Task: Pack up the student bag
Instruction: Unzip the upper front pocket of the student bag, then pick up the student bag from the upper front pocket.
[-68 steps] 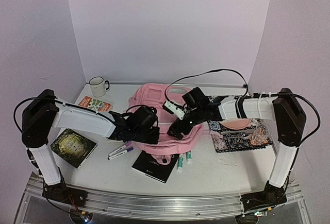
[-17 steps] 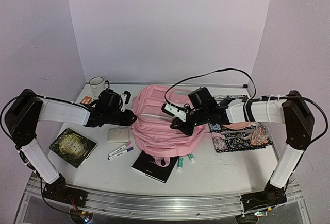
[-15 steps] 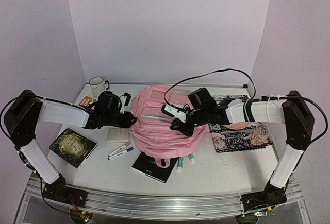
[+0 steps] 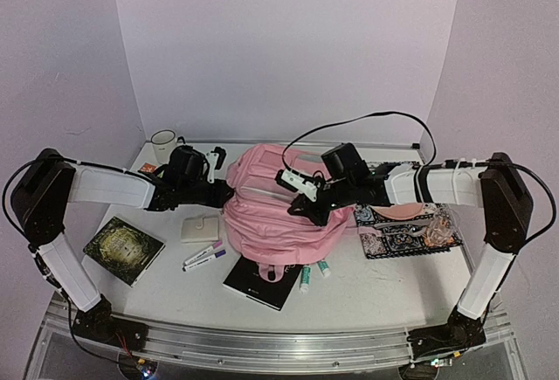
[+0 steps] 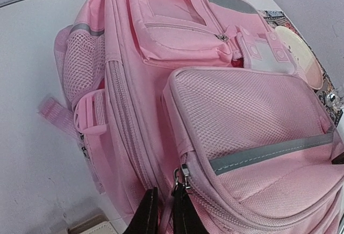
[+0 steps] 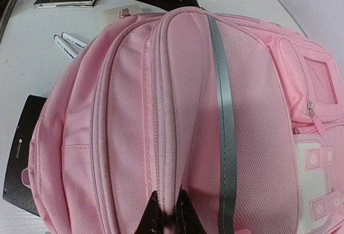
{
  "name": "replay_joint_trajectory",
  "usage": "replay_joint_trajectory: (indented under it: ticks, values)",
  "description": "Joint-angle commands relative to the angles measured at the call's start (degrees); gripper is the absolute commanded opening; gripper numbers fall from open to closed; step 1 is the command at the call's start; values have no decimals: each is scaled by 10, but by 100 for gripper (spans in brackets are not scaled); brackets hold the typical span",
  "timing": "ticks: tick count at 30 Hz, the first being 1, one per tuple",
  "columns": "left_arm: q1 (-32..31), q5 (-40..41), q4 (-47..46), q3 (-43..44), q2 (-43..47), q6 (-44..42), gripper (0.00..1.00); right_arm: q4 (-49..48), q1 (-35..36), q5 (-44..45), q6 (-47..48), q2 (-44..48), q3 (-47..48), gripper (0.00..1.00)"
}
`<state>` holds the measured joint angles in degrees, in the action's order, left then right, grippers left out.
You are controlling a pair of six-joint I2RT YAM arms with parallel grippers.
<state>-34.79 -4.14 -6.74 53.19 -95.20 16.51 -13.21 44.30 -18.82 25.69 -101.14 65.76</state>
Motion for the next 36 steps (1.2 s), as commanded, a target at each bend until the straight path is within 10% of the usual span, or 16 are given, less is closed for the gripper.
replay_joint_trajectory:
  ticks: [1, 8, 23, 31, 36]
  values:
    - [52, 123, -13, 17, -25, 16, 16, 55, 8, -68, 0, 35, 24, 0]
    - [50, 67, -16, -25, 4, 40, 38, 56, 6, 12, -50, -17, 62, 35]
    - [-34, 53, 7, -78, 85, 114, 68, 93, 31, 61, -39, -62, 106, 72]
    - [-90, 67, 19, -84, 51, 163, 70, 101, 35, 146, -38, -92, 124, 73]
    - [-94, 68, 21, -85, 43, 157, 69, 102, 35, 220, -38, -96, 134, 57]
